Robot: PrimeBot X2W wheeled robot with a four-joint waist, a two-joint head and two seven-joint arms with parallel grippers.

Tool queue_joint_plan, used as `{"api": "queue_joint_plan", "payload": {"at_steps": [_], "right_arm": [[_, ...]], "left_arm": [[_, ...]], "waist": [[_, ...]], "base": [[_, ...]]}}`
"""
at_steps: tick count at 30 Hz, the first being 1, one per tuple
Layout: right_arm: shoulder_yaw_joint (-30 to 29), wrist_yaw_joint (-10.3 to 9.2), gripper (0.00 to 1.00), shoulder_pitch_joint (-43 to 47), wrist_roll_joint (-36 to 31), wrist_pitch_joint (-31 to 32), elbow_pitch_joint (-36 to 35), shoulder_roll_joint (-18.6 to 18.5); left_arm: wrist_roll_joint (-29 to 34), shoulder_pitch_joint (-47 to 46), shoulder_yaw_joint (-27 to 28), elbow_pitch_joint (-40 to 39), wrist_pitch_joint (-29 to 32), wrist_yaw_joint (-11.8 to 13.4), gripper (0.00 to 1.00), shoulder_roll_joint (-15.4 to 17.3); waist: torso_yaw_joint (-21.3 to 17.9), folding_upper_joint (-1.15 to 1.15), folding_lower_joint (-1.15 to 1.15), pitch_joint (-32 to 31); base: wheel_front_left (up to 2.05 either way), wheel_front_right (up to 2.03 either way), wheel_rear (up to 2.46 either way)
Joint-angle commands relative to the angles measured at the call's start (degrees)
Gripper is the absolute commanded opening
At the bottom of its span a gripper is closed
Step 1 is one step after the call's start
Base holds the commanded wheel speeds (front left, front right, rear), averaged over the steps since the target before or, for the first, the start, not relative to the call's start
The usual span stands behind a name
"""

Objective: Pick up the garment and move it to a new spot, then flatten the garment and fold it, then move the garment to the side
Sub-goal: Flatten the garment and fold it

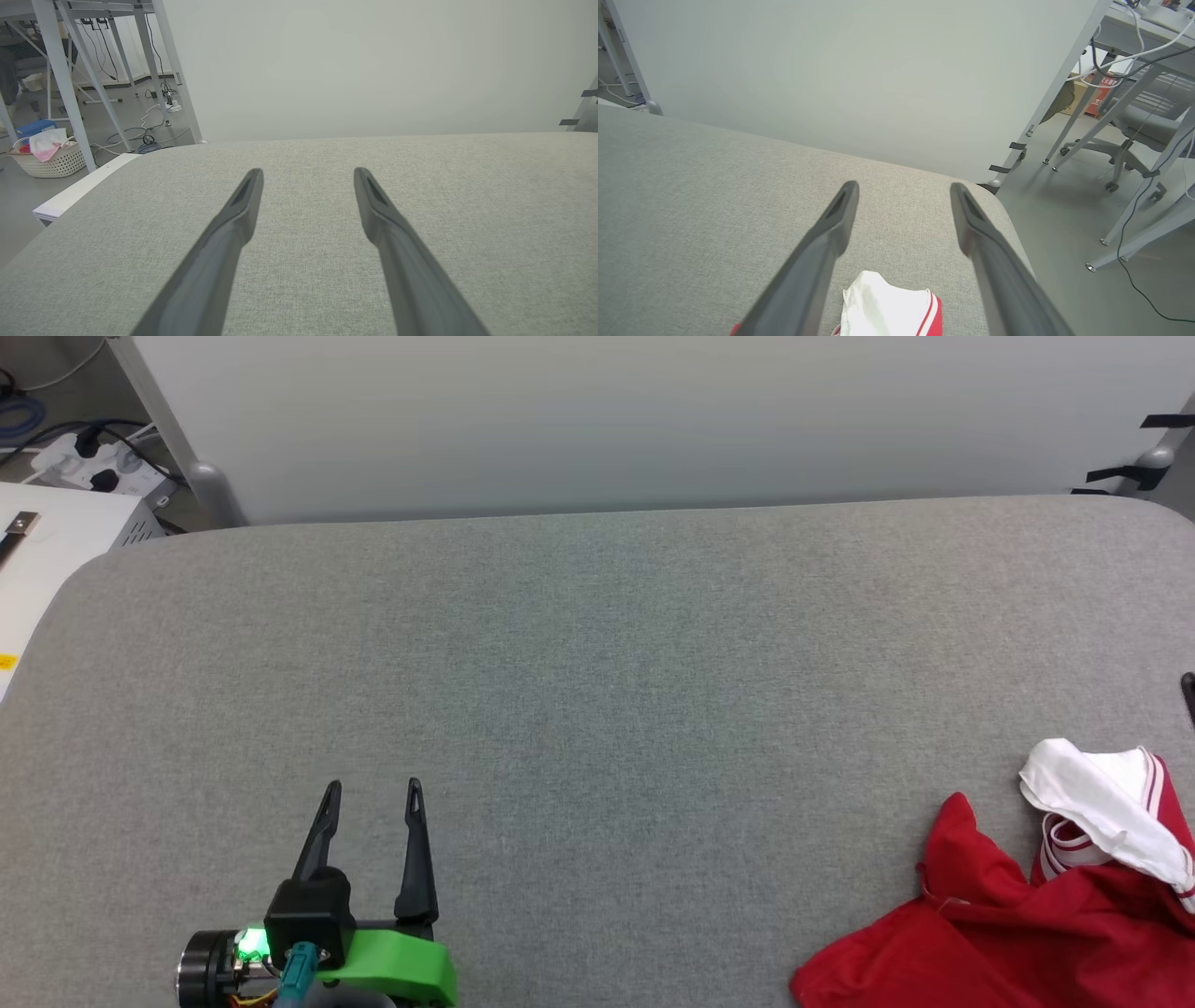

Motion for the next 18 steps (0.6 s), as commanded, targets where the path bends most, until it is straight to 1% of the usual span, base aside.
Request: {"api": "queue_joint_plan", "payload": {"at_steps": [1, 4, 8, 12, 15, 18], "right_arm": [[1.76, -0.04, 1.0, -0.99, 1.12, 3.3, -1.11, -1.34], [5.11, -0.04, 1.0, -1.36, 3.14, 11.33, -2.13, -4.25], [7.28, -0.04, 1.0, -1.89, 5.24, 22.07, -1.03, -6.83], [8.57, -0.04, 1.0, -3.14, 6.83, 30.84, 2.41, -7.89], [9.67, -0.04, 1.0, -5.19, 7.33, 34.04, 6.02, -8.31], [10.63, -0.04, 1.0, -8.05, 8.04, 35.35, 10.6, -7.89]], "left_arm": [[0.47, 0.19, 0.3, -0.55, -0.33, -0.31, 1.0, -0.17], [0.66, -0.25, 0.38, -1.01, -0.33, -0.47, 1.0, -0.17], [0.67, -0.7, 0.53, -1.6, -0.33, -0.42, 1.0, -0.17], [0.5, -1.12, 0.62, -1.97, -0.33, -0.3, 1.0, -0.17], [0.47, -2.1, 0.27, -2.17, -0.33, -0.38, 1.0, -0.17], [0.6, -3.5, -0.29, -2.59, -0.33, -0.43, 1.0, -0.17]], "waist": [[0.47, 0.0, 0.0, 0.33], [1.05, 0.0, 0.0, 0.78], [1.65, 0.0, 0.0, 1.82], [1.87, 0.0, 0.0, 3.47], [2.34, 0.0, 0.0, 5.09], [3.04, 0.0, 0.0, 7.42]], "base": [[0.0, 0.0, 0.0], [0.0, 0.0, 0.0], [0.0, 0.0, 0.0], [0.0, 0.0, 0.0], [0.0, 0.0, 0.0], [0.0, 0.0, 0.0]]}}
